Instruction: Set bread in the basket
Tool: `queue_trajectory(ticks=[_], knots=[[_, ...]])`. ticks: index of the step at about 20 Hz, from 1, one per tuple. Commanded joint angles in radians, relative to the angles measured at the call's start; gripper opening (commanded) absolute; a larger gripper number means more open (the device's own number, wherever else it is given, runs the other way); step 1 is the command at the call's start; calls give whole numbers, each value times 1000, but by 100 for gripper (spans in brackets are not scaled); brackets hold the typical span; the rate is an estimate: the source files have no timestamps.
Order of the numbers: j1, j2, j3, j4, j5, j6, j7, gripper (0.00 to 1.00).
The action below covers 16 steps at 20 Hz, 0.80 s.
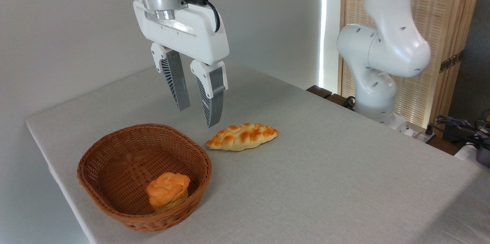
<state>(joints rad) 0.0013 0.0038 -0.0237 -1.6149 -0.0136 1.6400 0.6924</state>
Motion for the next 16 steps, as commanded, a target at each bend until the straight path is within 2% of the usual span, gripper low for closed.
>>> queue_trajectory(ticks=[1, 13, 16], knots=[[-15, -1, 16, 0, 9, -6, -4, 100], [-15, -11, 16, -19, 7, -11, 16, 100], [-18, -77, 4, -121, 7, -8, 116, 100]])
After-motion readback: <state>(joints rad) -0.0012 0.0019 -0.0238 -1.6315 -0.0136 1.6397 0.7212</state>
